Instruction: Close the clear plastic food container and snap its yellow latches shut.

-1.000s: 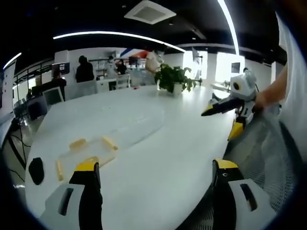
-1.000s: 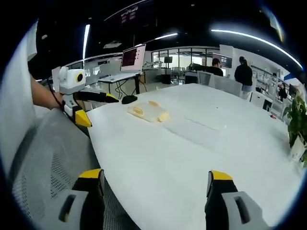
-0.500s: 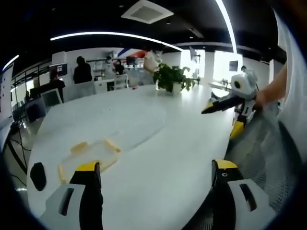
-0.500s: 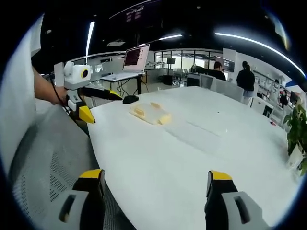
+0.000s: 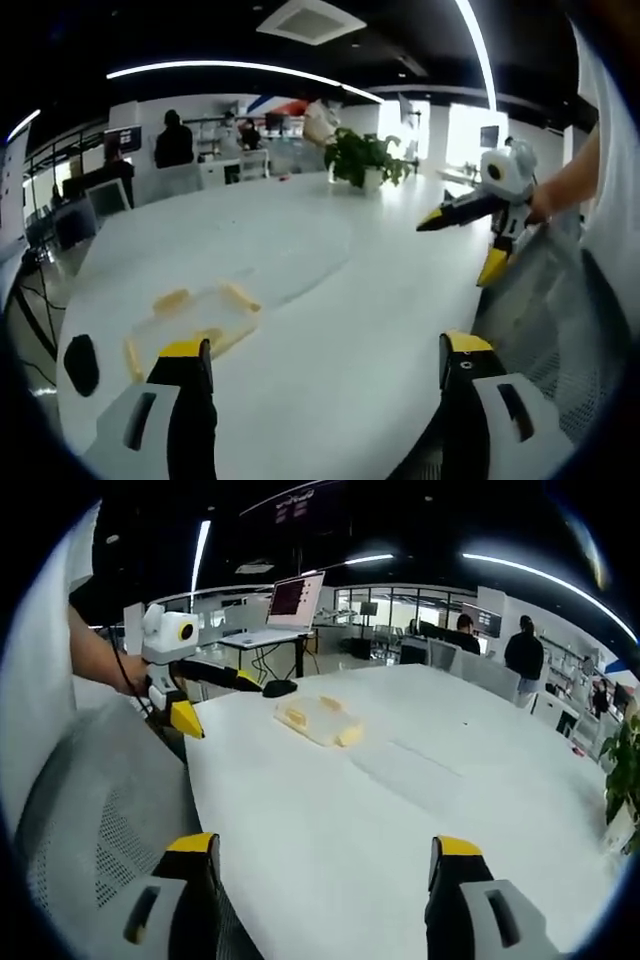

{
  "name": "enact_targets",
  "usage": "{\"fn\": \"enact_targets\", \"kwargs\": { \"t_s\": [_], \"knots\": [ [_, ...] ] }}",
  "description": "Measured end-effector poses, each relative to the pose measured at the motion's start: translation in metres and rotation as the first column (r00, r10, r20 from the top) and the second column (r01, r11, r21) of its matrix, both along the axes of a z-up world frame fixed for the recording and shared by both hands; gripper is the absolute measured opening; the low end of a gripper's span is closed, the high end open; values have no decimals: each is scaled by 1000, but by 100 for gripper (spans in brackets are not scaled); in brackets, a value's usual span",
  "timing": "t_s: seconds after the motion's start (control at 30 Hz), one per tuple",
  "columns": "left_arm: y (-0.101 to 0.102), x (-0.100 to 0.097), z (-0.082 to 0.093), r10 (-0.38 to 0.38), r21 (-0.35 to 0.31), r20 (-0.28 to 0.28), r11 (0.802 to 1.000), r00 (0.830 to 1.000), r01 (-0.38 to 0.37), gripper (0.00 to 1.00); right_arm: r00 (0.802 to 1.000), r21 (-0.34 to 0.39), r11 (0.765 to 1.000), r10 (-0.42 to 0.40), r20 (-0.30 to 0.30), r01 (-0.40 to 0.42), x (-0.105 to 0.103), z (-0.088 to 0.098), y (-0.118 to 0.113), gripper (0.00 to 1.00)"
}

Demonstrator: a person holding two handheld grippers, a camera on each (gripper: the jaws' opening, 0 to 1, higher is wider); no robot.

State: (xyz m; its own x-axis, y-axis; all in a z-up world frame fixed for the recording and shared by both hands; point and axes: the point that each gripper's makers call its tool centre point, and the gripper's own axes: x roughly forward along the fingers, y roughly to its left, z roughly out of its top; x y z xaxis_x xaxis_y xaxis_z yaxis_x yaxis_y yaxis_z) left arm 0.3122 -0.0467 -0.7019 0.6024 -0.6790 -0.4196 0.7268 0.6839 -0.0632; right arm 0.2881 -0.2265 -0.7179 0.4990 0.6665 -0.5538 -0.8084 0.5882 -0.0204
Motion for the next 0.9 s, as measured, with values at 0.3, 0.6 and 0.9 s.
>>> {"fn": "enact_targets", "kwargs": {
  "t_s": [0.3,0.6,0.9],
  "knots": [
    [4,7,-6,-14,27,-9,1000,1000,14,92,1000,3,1000,9,-7,-9,6,-3,6,84],
    [9,15,-10,-23,50,-17,998,1000,24,91,999,12,1000,25,-30,-24,14,-8,13,84],
    [15,19,-17,-13,59,-32,998,999,15,90,998,14,999,46,-36,-46,21,-12,22,83]
  ]
}}
